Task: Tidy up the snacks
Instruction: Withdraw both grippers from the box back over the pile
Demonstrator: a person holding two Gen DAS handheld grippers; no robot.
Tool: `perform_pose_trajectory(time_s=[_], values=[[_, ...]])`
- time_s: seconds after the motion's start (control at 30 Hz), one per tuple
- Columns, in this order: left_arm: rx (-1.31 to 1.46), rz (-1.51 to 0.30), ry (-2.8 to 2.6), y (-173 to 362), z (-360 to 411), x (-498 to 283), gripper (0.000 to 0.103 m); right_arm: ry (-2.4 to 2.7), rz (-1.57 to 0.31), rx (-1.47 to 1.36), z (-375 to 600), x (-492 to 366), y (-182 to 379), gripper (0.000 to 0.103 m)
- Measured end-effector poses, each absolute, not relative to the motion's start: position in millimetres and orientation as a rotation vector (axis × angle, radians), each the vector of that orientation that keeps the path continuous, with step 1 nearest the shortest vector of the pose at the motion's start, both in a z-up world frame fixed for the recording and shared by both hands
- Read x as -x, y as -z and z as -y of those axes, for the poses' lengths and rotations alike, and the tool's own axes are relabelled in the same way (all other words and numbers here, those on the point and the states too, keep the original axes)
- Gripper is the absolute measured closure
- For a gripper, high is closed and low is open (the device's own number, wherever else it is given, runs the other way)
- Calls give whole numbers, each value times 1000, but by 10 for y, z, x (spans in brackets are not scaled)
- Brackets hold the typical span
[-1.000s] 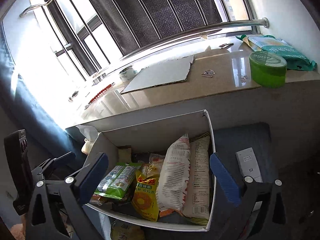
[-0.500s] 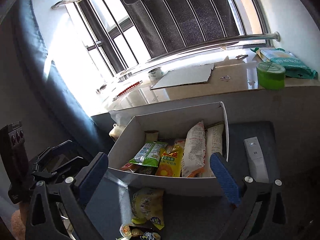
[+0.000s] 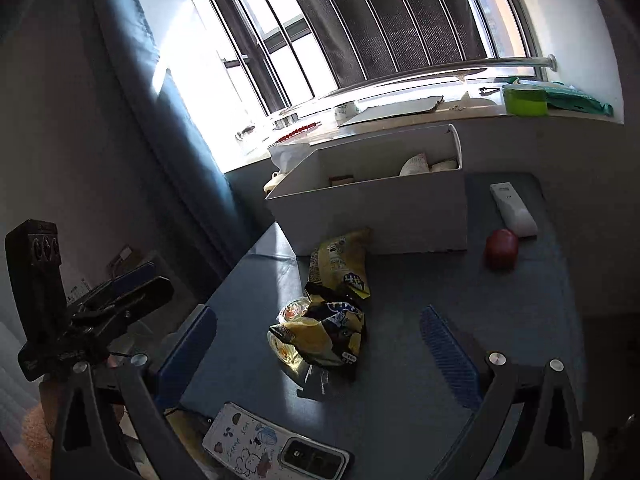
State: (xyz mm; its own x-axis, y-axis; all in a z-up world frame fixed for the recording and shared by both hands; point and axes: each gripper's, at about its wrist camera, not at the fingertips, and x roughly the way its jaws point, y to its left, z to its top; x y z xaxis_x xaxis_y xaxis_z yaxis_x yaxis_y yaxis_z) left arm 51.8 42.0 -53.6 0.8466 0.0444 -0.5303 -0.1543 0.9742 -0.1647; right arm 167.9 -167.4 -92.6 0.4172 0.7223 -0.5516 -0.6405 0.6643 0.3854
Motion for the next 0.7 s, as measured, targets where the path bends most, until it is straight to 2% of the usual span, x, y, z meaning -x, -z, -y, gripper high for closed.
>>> perform_pose_trajectory(time_s=[0.23, 0.7], values=[[270, -596, -116, 746, -495, -353, 0, -802, -877, -156, 1804, -1572, 1383, 0], [306, -574, -117, 744, -611, -234, 0, -804, -933, -125, 1297, -1813, 1483, 0]])
